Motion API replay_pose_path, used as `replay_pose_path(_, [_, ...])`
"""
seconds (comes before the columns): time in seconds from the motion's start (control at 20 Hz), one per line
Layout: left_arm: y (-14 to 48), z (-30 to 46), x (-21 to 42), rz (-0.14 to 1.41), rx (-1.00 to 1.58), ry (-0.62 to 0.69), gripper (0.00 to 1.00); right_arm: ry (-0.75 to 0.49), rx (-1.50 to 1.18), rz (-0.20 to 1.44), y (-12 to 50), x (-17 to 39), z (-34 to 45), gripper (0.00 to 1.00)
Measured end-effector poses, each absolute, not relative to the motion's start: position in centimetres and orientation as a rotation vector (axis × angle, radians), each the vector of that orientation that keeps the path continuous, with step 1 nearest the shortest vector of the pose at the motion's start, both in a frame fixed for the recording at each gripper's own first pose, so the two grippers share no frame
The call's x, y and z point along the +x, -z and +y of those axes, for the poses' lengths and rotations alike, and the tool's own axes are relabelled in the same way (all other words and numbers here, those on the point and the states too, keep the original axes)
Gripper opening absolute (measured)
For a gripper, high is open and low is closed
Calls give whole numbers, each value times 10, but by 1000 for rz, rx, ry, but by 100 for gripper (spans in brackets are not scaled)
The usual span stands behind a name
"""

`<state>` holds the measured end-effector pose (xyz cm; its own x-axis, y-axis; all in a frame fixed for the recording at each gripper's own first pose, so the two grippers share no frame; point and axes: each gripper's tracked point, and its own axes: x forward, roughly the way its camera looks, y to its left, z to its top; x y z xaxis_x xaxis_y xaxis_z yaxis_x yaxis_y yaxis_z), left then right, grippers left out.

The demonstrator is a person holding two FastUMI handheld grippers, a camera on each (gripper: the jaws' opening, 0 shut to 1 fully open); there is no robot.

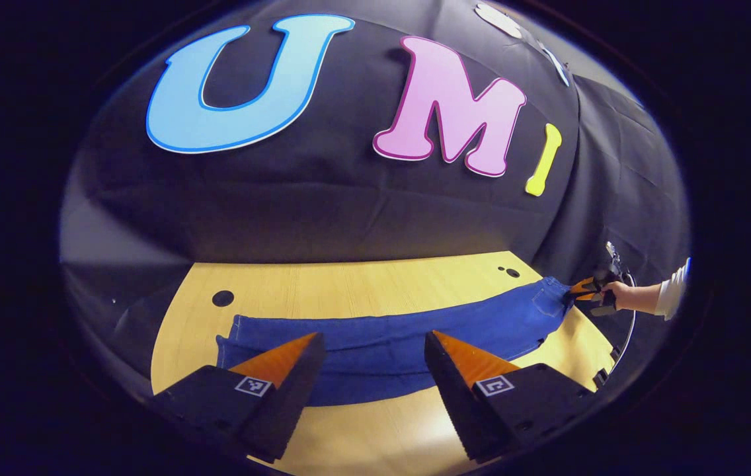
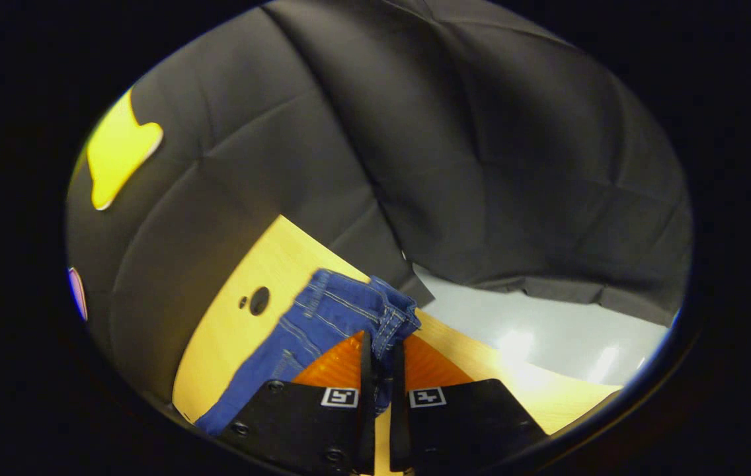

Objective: Grasp the waist and the cuffs of the jeans and fold them to make the two legs overlap; first hold the waist and fold one-third of the jeans toward the cuffs, then hold the cuffs and fold the remaining one-third in the same direction to finish folding.

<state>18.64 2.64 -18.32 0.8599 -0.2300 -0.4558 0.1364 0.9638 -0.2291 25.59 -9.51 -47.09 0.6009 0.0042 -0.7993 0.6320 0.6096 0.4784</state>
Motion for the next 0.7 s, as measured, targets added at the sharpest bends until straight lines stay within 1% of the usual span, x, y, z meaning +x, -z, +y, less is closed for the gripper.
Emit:
replay_pose_path(0.15, [181,31,179,496,-200,198,96,306,748,737,386,267,-83,12])
replay_pose_path(0.25, [181,40,170,493,-190,204,96,216,672,667,321,261,-62,12])
replay_pose_path(0.3, [182,47,162,491,-185,206,94,171,640,634,289,256,-51,12])
replay_pose_path(0.35, [181,52,156,487,-183,208,96,122,611,602,262,244,-41,12])
replay_pose_path(0.45, [180,68,137,481,-180,208,96,32,578,542,210,227,-25,12])
replay_pose_path(0.55, [181,82,122,483,-188,206,96,-61,573,508,175,197,-3,12])
replay_pose_path(0.6, [183,87,119,487,-196,199,96,-107,565,508,168,180,13,12])
replay_pose_path(0.65, [183,95,112,486,-205,190,94,-155,541,519,165,162,25,12])
replay_pose_path(0.7, [185,101,105,488,-214,182,96,-207,525,532,158,145,47,12])
